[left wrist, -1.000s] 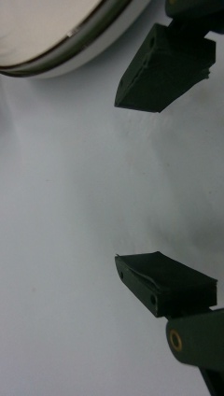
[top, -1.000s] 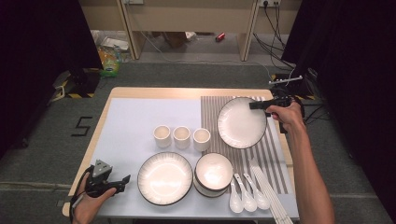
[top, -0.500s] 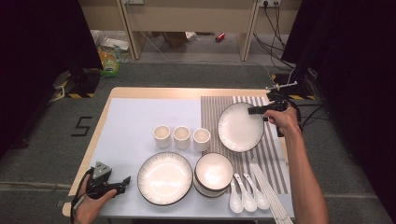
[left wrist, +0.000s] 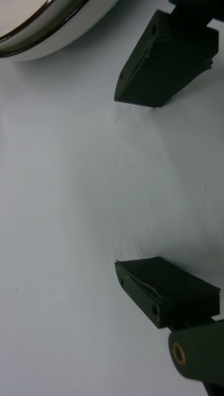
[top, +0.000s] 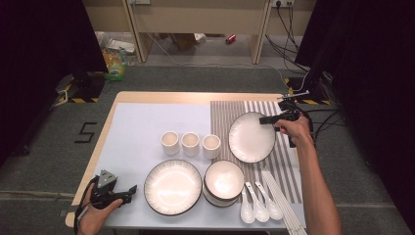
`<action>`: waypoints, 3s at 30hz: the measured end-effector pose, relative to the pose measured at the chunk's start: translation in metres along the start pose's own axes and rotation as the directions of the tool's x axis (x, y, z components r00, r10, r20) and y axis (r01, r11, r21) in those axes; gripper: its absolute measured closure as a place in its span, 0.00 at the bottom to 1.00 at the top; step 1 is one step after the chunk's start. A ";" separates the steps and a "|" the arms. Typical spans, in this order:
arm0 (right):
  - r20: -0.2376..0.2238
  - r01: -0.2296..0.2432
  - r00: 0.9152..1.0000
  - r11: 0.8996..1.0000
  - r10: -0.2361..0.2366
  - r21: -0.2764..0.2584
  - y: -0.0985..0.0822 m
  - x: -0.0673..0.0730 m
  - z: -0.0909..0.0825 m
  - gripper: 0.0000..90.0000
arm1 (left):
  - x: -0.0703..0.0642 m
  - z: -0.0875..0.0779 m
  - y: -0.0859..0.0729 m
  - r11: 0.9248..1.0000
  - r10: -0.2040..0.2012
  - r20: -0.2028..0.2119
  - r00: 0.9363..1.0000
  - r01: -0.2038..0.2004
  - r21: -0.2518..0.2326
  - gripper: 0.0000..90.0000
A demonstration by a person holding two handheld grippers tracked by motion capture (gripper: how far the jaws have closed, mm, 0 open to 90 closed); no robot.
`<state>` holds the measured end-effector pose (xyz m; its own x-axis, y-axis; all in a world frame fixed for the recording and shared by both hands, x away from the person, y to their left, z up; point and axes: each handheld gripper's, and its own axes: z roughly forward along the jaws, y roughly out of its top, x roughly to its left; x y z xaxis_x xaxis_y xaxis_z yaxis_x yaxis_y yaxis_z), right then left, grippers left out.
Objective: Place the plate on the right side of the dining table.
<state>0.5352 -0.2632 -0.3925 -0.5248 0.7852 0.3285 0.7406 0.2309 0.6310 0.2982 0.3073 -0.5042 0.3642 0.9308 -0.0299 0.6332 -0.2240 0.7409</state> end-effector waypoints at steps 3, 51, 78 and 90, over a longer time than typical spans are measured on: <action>-0.004 -0.010 1.000 1.000 0.010 0.001 -0.002 -0.003 0.000 0.87 | 0.000 0.000 0.000 1.000 0.000 -0.001 1.000 0.000 0.000 0.16; 0.058 -0.093 0.994 0.993 0.088 0.074 -0.051 -0.039 0.006 0.82 | -0.001 0.000 0.000 1.000 0.005 -0.010 1.000 -0.005 0.001 0.16; 0.058 -0.100 0.994 0.990 0.095 0.103 -0.058 -0.037 0.018 0.78 | -0.001 0.000 0.000 1.000 0.007 -0.013 1.000 -0.007 0.004 0.16; 0.062 -0.123 0.991 0.987 0.117 0.108 -0.065 -0.041 0.022 0.75 | -0.001 0.000 0.000 1.000 0.004 -0.012 1.000 -0.004 0.002 0.16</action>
<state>0.5183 -0.2977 -0.4628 -0.4079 0.8409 0.3557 0.8404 0.1935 0.5063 0.2980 0.3065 -0.5044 0.3585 0.9333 -0.0189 0.6328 -0.2281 0.7399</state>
